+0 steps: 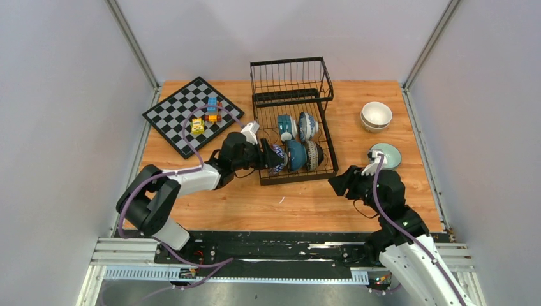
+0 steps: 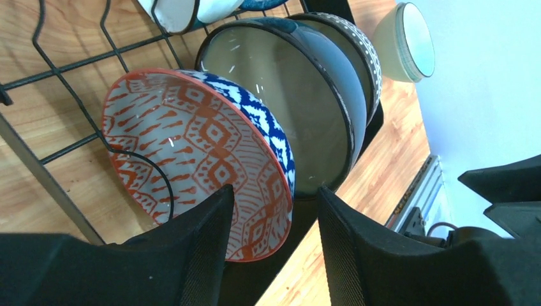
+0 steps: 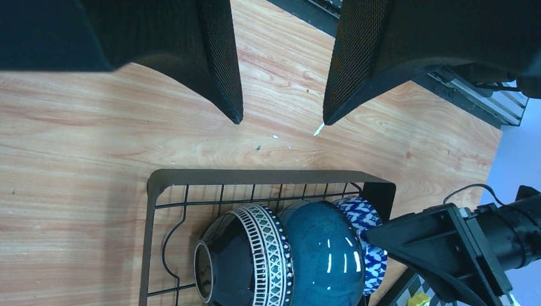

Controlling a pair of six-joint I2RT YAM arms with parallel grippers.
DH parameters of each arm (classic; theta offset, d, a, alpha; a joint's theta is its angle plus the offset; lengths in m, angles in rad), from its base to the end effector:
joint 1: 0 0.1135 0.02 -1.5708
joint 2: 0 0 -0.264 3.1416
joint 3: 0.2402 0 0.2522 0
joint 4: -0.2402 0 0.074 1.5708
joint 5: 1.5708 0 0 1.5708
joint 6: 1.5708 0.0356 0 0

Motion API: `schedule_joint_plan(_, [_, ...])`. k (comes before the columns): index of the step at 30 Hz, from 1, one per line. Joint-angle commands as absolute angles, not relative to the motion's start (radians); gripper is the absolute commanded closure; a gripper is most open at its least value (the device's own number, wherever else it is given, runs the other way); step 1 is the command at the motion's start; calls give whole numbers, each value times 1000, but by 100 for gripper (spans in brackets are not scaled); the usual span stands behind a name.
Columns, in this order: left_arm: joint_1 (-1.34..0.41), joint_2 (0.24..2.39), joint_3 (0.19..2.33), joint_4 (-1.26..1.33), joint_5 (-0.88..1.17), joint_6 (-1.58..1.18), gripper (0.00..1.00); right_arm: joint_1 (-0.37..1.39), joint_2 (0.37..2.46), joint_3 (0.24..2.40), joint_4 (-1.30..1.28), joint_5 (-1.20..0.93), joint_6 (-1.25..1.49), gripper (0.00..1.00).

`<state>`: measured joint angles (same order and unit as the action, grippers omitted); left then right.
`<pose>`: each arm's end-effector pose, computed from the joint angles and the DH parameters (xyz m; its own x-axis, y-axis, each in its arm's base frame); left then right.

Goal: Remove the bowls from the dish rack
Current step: Pick up the bowl from the dish rack.

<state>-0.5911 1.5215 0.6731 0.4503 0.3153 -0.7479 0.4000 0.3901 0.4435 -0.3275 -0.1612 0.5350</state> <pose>0.2541 -0.1838 0.1913 -0.7577 -0.2701 -0.5940 0.3435 0.6089 -0.7150 0.1104 0.0529 0.2573 -0.4830 0.3422 -0.8060 -0.3260 0.7841 0.5282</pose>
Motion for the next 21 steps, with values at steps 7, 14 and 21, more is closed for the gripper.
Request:
schedule_joint_plan(7, [-575, 1595, 648, 679, 423, -837, 59, 419, 401, 449, -311, -164, 547, 47])
schedule_joint_plan(14, [-557, 1607, 617, 745, 438, -863, 71, 417, 397, 444, -310, -166, 553, 47])
schedule_joint_plan(21, [-546, 1647, 605, 820, 453, -901, 83, 419, 397, 442, -311, -171, 553, 47])
